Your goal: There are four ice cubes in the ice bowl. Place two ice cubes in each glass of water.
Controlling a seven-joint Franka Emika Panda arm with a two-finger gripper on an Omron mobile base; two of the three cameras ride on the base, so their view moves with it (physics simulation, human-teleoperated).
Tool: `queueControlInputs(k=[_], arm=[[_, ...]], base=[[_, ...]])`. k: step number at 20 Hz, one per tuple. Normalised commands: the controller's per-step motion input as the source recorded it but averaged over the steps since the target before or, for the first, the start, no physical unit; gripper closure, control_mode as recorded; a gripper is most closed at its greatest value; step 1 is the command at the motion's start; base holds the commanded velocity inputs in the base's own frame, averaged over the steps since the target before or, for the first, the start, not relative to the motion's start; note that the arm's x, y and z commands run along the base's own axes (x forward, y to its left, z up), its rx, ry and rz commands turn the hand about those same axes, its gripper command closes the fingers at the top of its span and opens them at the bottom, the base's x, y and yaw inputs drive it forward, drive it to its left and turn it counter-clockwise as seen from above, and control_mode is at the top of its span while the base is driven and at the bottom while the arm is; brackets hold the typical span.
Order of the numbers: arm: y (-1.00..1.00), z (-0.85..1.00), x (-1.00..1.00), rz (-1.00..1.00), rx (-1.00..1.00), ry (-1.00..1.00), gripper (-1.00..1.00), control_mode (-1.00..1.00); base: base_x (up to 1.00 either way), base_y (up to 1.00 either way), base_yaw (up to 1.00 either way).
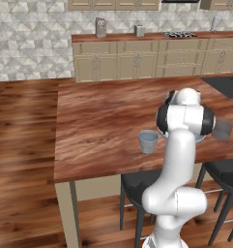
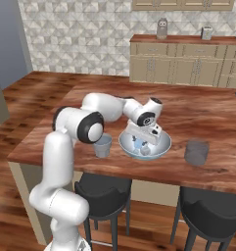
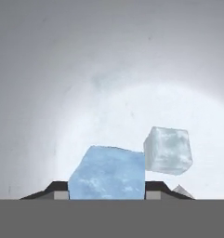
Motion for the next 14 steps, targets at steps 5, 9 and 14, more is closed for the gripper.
queueControlInputs(k=[5, 9, 14], arm=[[0.0, 0.8, -0.05, -0.08, 0.05, 0.0, 1.0, -1.0], [-0.28, 0.96, -0.07, -0.15, 0.02, 0.08, 1.0, -1.0], [-0.92, 0.57, -0.36, -0.12, 0.0, 0.08, 1.0, -1.0]], base=[[0.0, 0.0, 0.0], [0.0, 0.0, 0.0], [0.0, 0.0, 0.0]])
